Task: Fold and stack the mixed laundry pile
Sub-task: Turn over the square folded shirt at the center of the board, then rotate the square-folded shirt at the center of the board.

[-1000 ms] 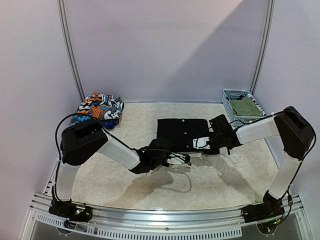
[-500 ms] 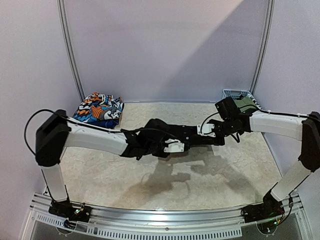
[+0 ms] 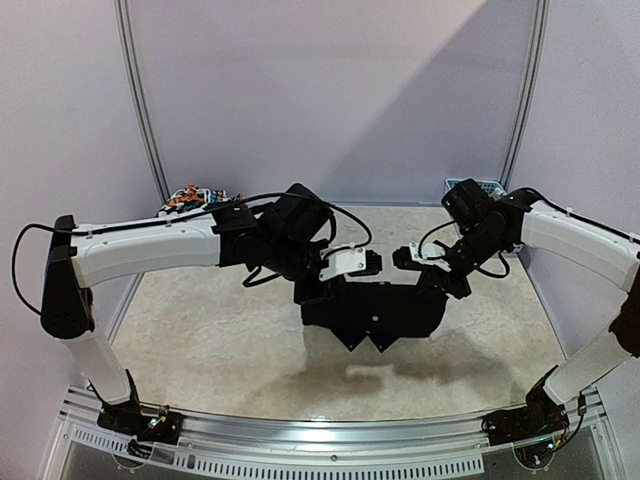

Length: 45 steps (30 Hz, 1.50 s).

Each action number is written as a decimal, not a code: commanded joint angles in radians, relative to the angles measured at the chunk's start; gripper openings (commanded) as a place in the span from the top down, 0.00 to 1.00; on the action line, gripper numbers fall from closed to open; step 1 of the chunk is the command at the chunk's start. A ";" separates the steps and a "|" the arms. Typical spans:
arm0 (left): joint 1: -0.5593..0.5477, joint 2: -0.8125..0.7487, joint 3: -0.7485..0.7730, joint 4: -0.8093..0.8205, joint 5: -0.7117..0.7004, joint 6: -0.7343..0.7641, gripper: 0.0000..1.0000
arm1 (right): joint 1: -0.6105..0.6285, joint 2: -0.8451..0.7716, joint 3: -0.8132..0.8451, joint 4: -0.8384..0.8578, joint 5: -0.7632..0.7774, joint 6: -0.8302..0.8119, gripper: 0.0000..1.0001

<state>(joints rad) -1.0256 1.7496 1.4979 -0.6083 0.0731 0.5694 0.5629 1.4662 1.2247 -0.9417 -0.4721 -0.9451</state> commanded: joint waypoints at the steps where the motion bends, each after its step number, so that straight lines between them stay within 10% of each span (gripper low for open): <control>1: 0.031 0.013 0.051 -0.127 0.126 -0.073 1.00 | 0.002 -0.004 0.051 -0.125 -0.056 0.036 0.98; 10: 0.230 0.249 0.315 -0.089 0.221 -0.097 0.96 | -0.132 0.284 0.383 -0.021 -0.068 0.061 0.86; 14: 0.355 0.571 0.736 -0.098 -0.073 -0.264 0.49 | -0.190 0.652 0.791 0.084 0.056 0.196 0.54; 17: 0.356 0.610 0.865 -0.092 -0.172 -0.327 0.39 | -0.244 0.835 1.024 0.080 0.008 0.409 0.34; 25: 0.318 0.172 0.170 0.258 -0.299 -0.729 0.33 | -0.275 0.439 0.501 0.375 0.004 0.511 0.06; 31: 0.209 -0.023 -0.220 0.490 -0.281 -1.080 0.37 | -0.276 0.538 0.406 0.302 0.163 0.443 0.19; 45: 0.048 0.115 -0.516 0.977 -0.313 -1.610 0.36 | -0.280 0.567 0.237 0.339 0.272 0.544 0.30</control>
<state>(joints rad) -0.9691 1.8057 1.0363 0.1257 -0.2268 -0.8349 0.2848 2.0399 1.4620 -0.5999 -0.2436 -0.4278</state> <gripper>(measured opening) 0.629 0.711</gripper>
